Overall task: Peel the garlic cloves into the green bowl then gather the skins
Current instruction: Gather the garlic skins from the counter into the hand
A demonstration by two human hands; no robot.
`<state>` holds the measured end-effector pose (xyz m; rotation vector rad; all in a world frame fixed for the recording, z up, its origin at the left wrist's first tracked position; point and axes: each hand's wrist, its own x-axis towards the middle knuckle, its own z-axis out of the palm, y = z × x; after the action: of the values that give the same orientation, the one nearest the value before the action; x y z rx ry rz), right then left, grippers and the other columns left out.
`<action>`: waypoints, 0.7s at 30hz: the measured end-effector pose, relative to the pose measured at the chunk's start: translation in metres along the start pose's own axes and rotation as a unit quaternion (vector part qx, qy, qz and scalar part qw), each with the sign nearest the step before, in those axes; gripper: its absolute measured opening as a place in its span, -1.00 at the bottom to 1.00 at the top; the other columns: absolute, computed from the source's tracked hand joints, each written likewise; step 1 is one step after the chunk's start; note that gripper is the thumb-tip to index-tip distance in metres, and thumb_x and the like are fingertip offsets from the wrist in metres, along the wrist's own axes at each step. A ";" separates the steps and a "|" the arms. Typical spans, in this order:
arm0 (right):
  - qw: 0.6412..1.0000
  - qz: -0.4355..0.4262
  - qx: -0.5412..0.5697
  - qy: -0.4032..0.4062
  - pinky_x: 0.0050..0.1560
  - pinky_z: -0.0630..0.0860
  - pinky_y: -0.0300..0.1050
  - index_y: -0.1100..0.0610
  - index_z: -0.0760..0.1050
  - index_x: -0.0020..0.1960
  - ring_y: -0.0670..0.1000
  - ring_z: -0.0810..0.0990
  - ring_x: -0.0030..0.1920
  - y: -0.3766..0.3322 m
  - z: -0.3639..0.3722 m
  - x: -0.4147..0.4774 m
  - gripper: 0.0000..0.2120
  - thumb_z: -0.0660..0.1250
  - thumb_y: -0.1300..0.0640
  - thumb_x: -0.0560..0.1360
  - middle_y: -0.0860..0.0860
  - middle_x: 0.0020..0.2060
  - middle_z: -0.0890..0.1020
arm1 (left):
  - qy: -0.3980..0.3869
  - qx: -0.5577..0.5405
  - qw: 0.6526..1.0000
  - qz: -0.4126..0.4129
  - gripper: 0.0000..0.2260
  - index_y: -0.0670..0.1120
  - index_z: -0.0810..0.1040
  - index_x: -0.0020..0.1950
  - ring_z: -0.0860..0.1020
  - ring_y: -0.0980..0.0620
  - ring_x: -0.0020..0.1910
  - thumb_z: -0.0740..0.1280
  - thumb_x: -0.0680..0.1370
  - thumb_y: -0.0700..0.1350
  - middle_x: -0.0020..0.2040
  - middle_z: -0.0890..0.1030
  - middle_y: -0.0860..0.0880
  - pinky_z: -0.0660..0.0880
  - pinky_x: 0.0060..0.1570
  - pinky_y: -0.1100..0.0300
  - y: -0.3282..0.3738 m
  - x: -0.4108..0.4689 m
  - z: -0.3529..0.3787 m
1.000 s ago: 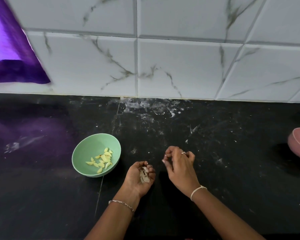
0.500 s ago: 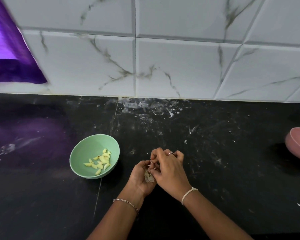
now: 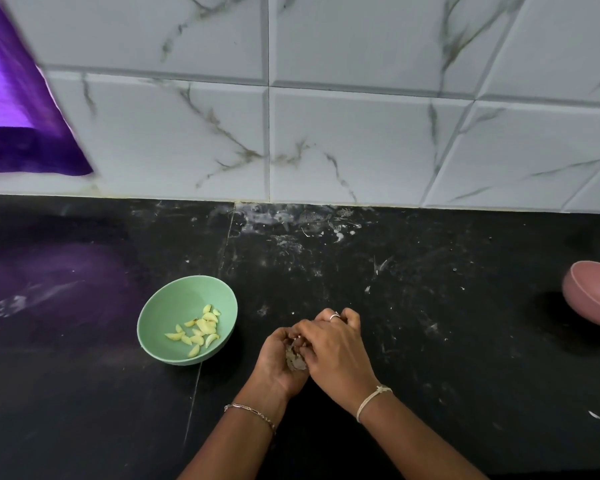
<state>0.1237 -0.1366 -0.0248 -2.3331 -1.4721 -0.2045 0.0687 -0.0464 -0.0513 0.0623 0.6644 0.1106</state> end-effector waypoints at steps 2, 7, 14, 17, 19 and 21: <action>1.000 0.006 0.004 0.008 0.07 0.16 -0.11 -0.12 0.51 -0.15 -0.15 0.52 -0.16 0.000 0.000 -0.002 -0.87 0.45 0.00 0.35 -0.21 -0.33 0.56 | 0.011 -0.006 1.000 -0.001 -0.77 -0.31 0.56 -0.17 0.60 -0.10 -0.23 0.14 0.44 -0.23 -0.21 0.59 -0.22 0.55 -0.08 0.07 0.000 0.001 0.000; 0.997 0.051 0.054 0.014 0.10 0.16 -0.14 -0.13 0.56 -0.02 -0.20 0.49 -0.04 0.003 -0.003 -0.004 -0.72 0.07 -0.09 0.57 -0.22 -0.12 0.56 | 0.021 -0.034 0.999 0.004 -0.79 -0.28 0.52 -0.09 0.54 -0.05 -0.16 0.13 0.49 -0.21 -0.18 0.56 -0.19 0.47 0.06 0.18 0.003 0.010 -0.006; 0.962 0.266 0.056 -0.010 0.23 0.08 -0.11 -0.18 0.50 0.29 -0.15 0.38 0.24 0.048 -0.003 -0.026 -0.71 0.21 -0.01 0.60 -0.18 0.17 0.42 | 0.071 -0.020 0.996 0.055 -0.78 -0.14 0.44 -0.27 0.43 0.06 -0.50 0.11 0.54 -0.20 -0.43 0.44 -0.03 0.37 -0.55 0.33 0.006 0.002 -0.007; 0.945 0.321 -0.011 -0.060 0.33 0.12 0.00 -0.17 0.40 0.39 -0.11 0.33 0.27 0.060 0.001 -0.048 -0.63 0.17 -0.10 0.60 -0.13 0.22 0.34 | 0.077 -0.026 0.995 0.057 -0.79 -0.13 0.44 -0.26 0.42 0.07 -0.47 0.11 0.54 -0.20 -0.42 0.44 -0.03 0.37 -0.55 0.33 0.008 -0.002 -0.009; 0.943 0.322 -0.041 -0.074 0.35 0.13 0.02 -0.16 0.34 0.44 -0.09 0.31 0.28 0.060 0.005 -0.060 -0.59 0.13 -0.14 0.61 -0.11 0.25 0.30 | 0.080 -0.022 0.995 0.062 -0.78 -0.12 0.44 -0.26 0.41 0.08 -0.46 0.11 0.55 -0.19 -0.41 0.43 -0.02 0.35 -0.54 0.33 0.008 -0.005 -0.009; 0.948 0.304 -0.055 -0.070 0.33 0.14 0.01 -0.15 0.33 0.45 -0.08 0.31 0.28 0.058 0.009 -0.068 -0.58 0.11 -0.14 0.61 -0.10 0.26 0.30 | 0.085 -0.017 0.994 0.065 -0.78 -0.12 0.45 -0.26 0.40 0.09 -0.45 0.11 0.55 -0.19 -0.41 0.43 -0.02 0.33 -0.53 0.31 0.007 -0.007 -0.009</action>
<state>0.1447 -0.2123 -0.0685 -2.8120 -0.7408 0.0506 0.0570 -0.0401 -0.0534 0.0637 0.8291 0.2549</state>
